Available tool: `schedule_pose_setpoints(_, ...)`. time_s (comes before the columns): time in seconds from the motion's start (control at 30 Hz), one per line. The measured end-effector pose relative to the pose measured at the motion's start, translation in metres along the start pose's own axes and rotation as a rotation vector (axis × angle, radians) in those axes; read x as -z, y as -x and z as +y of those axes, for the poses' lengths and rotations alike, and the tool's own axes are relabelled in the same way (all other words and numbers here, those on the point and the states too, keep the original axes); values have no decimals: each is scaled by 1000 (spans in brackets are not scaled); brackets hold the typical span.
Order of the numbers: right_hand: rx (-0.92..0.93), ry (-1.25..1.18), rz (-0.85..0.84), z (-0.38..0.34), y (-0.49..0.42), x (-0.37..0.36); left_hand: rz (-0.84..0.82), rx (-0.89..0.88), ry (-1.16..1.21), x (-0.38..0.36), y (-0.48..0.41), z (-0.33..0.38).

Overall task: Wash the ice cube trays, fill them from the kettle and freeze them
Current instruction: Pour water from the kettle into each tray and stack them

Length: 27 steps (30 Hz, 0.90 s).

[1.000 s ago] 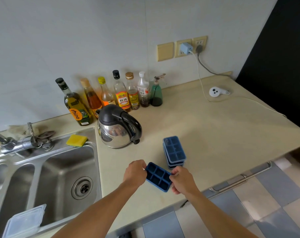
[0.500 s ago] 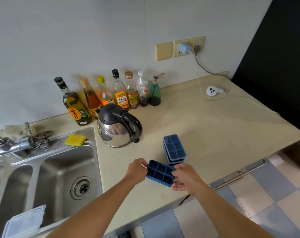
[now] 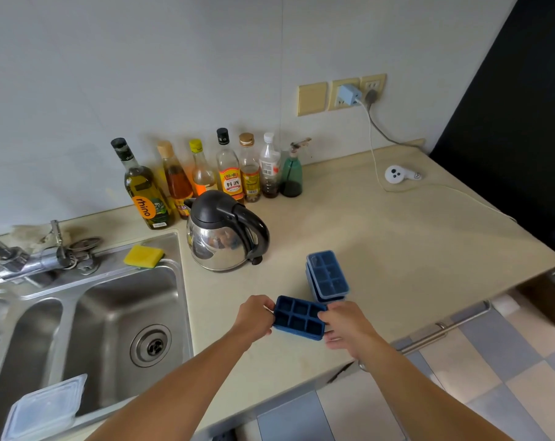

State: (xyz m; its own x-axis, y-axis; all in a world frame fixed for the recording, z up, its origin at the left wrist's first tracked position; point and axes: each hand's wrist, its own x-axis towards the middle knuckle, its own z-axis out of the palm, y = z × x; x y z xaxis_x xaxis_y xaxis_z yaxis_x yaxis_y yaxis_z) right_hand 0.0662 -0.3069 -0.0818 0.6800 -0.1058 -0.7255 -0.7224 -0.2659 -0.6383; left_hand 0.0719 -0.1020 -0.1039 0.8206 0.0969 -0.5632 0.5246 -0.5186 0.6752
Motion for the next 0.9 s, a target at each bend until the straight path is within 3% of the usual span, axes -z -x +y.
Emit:
schedule_pose_setpoints(0.13, 136, 222, 54, -8, 12, -9, 32, 0, 30, 5, 1, 0)
schedule_pose_setpoints(0.43, 501, 357, 7, -44, 25, -102, 163, 37, 255, 90, 16, -56)
schedule_pose_setpoints(0.63, 557, 391, -148, -59, 18, -220, 210, 154, 366, 183, 17, -142)
schedule_pose_setpoints(0.9, 490, 475, -259, -59, -12, -369, 169, 317, 240, 272, -25, -247)
